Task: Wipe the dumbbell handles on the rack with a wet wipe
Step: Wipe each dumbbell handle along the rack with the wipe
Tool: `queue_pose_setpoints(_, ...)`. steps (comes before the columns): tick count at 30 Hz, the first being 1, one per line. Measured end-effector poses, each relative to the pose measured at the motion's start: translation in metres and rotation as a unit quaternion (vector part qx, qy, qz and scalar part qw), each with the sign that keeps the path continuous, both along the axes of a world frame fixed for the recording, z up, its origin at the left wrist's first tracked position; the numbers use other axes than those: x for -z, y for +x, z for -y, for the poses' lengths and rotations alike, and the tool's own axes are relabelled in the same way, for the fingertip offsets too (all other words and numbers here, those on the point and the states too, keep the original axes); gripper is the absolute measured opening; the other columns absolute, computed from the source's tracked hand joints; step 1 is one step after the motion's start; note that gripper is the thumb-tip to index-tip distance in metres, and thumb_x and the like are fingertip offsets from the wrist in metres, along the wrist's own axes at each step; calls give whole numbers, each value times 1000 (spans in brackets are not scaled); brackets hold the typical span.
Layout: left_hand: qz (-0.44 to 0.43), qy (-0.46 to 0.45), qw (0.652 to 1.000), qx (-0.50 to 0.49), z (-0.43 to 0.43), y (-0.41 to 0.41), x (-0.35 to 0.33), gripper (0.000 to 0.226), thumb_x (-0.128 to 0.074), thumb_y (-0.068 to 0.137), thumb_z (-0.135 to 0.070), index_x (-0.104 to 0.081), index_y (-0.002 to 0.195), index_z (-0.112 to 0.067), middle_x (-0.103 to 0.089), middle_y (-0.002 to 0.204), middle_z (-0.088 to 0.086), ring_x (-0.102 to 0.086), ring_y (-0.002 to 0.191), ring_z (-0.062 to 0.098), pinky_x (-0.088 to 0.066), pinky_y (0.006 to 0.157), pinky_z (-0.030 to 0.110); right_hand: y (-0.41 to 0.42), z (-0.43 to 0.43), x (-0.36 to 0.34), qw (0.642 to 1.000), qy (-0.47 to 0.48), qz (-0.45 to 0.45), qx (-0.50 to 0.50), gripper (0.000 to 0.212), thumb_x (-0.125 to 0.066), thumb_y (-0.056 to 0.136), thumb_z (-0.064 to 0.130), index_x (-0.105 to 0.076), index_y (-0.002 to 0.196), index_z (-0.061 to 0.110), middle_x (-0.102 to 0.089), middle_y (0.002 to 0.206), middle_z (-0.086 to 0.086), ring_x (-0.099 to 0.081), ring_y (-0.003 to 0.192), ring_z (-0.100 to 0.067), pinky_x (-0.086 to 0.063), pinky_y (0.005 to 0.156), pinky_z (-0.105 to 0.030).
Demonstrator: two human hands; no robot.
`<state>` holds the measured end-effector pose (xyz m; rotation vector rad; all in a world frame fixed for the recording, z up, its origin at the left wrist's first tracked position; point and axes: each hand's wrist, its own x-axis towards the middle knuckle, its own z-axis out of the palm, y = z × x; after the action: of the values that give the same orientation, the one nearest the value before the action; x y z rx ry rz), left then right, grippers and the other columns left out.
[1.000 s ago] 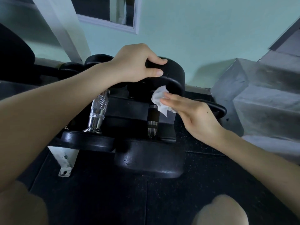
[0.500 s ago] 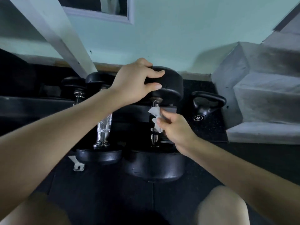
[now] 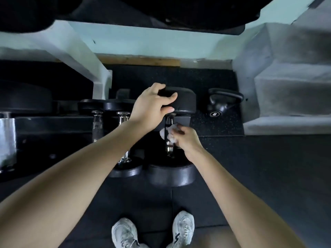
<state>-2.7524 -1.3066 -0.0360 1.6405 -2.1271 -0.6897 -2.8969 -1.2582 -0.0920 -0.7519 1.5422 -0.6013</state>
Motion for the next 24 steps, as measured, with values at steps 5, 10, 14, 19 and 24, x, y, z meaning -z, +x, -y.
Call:
queue_pose_setpoints(5, 6, 2, 1000, -5, 1, 0, -1, 38, -67, 85, -23, -62, 123, -28, -47, 137, 7, -41, 123, 30, -40, 88, 33, 6, 14, -2, 995, -19, 87, 53, 37, -48, 95, 0, -64, 62, 8, -57, 47, 4, -37, 50, -14, -36, 54, -25)
queue_pose_setpoints(10, -1, -4, 1000, -7, 0, 0, 2, 36, -68, 84, -25, -65, 119, -29, -49, 135, 5, -41, 121, 31, -44, 81, 35, 4, 28, 8, 992, -5, 118, -42, 29, -49, 96, 5, -59, 69, 10, -50, 44, 6, -38, 50, -16, -30, 54, -30)
queue_pose_setpoints(14, 2, 6, 1000, -5, 4, 1, -1, 37, -68, 84, -24, -64, 120, -30, -50, 134, 4, -42, 120, 30, -47, 83, 39, -3, 29, 12, 986, 25, 144, -84, 19, -50, 94, 1, -57, 79, 8, -50, 48, 5, -38, 52, -13, -28, 52, -27)
queue_pose_setpoints(19, 9, 20, 1000, -2, 6, 1, -5, 37, -68, 84, -24, -63, 121, -32, -48, 134, 2, -40, 118, 28, -48, 83, 40, -7, 32, 18, 982, 87, 142, -88, 15, -57, 91, 2, -61, 98, 16, -66, 92, -4, -61, 95, -19, -49, 91, -32)
queue_pose_setpoints(24, 9, 27, 1000, -4, 8, 2, -6, 38, -69, 83, -24, -63, 120, -33, -48, 133, 1, -40, 117, 27, -49, 84, 42, -10, 28, 23, 983, 109, 91, -116, 34, -63, 89, 11, -56, 122, 10, -66, 112, -6, -61, 110, -21, -45, 102, -37)
